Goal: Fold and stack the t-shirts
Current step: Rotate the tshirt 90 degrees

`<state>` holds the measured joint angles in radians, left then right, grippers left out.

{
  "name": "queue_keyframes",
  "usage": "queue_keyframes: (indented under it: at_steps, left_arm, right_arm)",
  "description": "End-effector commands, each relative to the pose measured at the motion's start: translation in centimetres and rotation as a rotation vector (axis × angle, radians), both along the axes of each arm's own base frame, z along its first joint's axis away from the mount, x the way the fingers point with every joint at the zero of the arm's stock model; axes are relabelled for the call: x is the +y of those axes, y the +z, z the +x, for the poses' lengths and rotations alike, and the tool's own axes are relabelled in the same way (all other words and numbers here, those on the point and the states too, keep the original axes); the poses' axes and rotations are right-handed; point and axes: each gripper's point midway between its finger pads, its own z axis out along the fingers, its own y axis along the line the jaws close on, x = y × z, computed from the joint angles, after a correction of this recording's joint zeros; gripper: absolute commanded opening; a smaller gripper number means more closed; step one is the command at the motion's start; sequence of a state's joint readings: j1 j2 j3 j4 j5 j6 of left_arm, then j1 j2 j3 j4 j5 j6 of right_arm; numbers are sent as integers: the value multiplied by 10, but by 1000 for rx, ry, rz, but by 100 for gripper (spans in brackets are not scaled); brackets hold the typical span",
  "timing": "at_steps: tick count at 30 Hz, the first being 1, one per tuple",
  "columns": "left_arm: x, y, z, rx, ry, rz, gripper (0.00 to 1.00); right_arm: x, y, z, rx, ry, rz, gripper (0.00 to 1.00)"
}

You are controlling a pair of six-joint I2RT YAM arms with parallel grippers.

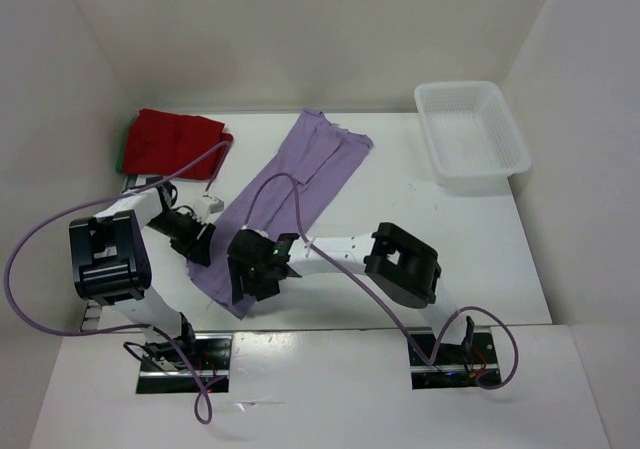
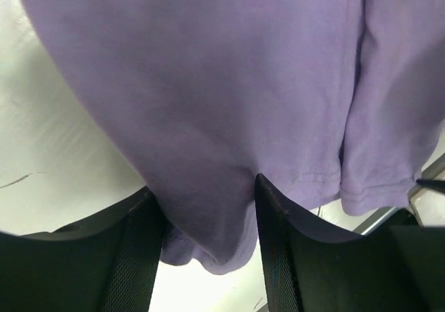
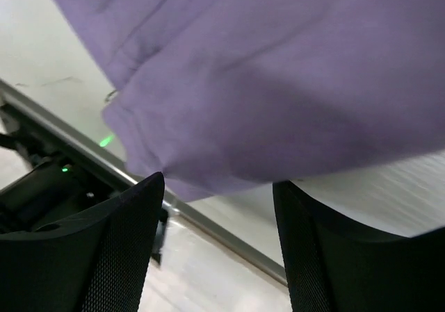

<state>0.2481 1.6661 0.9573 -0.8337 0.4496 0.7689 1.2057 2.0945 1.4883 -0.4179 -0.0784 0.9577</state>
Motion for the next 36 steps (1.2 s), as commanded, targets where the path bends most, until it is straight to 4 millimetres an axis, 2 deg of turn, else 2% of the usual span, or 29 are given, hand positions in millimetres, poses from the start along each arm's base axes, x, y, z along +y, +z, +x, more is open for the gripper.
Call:
queue_keyframes:
  at_steps: [1,2,4,5,6,8,9,11,12,13,14,15,16,17,18,19,20,22,23,25,26,28,29,30,31,32,33,35,36]
  left_arm:
    - [-4,5,-12,20,-47,-24,59]
    - [-4,5,-14,28,-47,-26,60]
    - [-5,8,-12,20,-56,-34,62]
    - [-7,9,-13,22,-64,-45,64]
    - [-7,11,-14,28,-64,-47,65]
    - [-10,15,-12,19,-70,-67,67]
    - [-10,19,-11,12,-70,-65,68]
    - [-9,23,-9,2,-71,-62,70]
    - [-9,23,-8,1,-71,-62,72]
    - [-9,28,-9,-10,-71,-59,84]
    - [-7,31,-6,-27,-72,-44,89]
    - [-6,39,-1,-60,-73,-34,99]
    - [-5,44,2,-84,-74,-27,100]
    - [-3,54,8,-113,-74,-19,100]
    - [-2,64,14,-156,-75,-6,100]
    - [-1,72,19,-188,-76,4,100]
    - [1,79,24,-209,-79,32,100]
    - [3,99,37,-299,-105,90,100]
    - [-5,104,40,-327,-146,113,100]
    - [-4,123,53,-434,-197,223,100]
    - [-22,135,55,-502,-277,252,100]
    - [-35,146,59,-579,-368,322,100]
    - [-46,153,54,-617,-419,333,100]
    - [-65,161,54,-674,-510,342,100]
    - [-74,161,51,-697,-553,344,100]
    - [-82,162,45,-720,-595,337,100]
    - [-99,149,34,-704,-689,329,100]
    - [-106,131,15,-660,-797,365,100]
    - [-119,121,3,-648,-876,367,100]
  right_arm:
    - [11,-4,-16,60,43,4,69]
    - [11,-9,-18,76,39,-4,69]
    - [7,-16,-24,105,52,-16,61]
    - [9,-20,-18,115,34,3,55]
    - [2,-28,-15,139,27,1,41]
    - [2,-33,-7,163,-16,37,24]
    - [-6,-36,-6,178,-21,37,11]
    - [-11,-32,5,184,-54,59,0]
    - [-16,-29,3,182,-54,64,0]
    - [-22,-27,7,182,-67,64,0]
    - [-36,-32,11,184,-93,42,0]
    - [-42,-20,14,175,-102,60,0]
    - [-51,-17,16,171,-108,60,0]
    - [-72,-26,18,173,-131,27,0]
    - [-80,-12,21,149,-136,42,0]
    - [-91,-11,21,149,-139,28,0]
    - [-110,-19,21,138,-154,-16,0]
    - [-141,-19,14,118,-142,-86,0]
    - [-151,-21,10,114,-138,-109,0]
    - [-169,-15,4,108,-130,-118,0]
    - [-189,-24,-3,132,-146,-156,0]
    - [-212,-26,-14,134,-125,-186,0]
    - [-219,-27,-16,126,-121,-203,1]
    - [-224,-27,-19,126,-110,-212,3]
    - [-234,-30,-26,132,-93,-236,8]
    - [-233,-25,-27,129,-89,-215,22]
    - [-238,-24,-30,128,-78,-222,31]
    - [-236,-16,-32,121,-72,-185,39]
    - [-234,-12,-33,121,-68,-168,44]
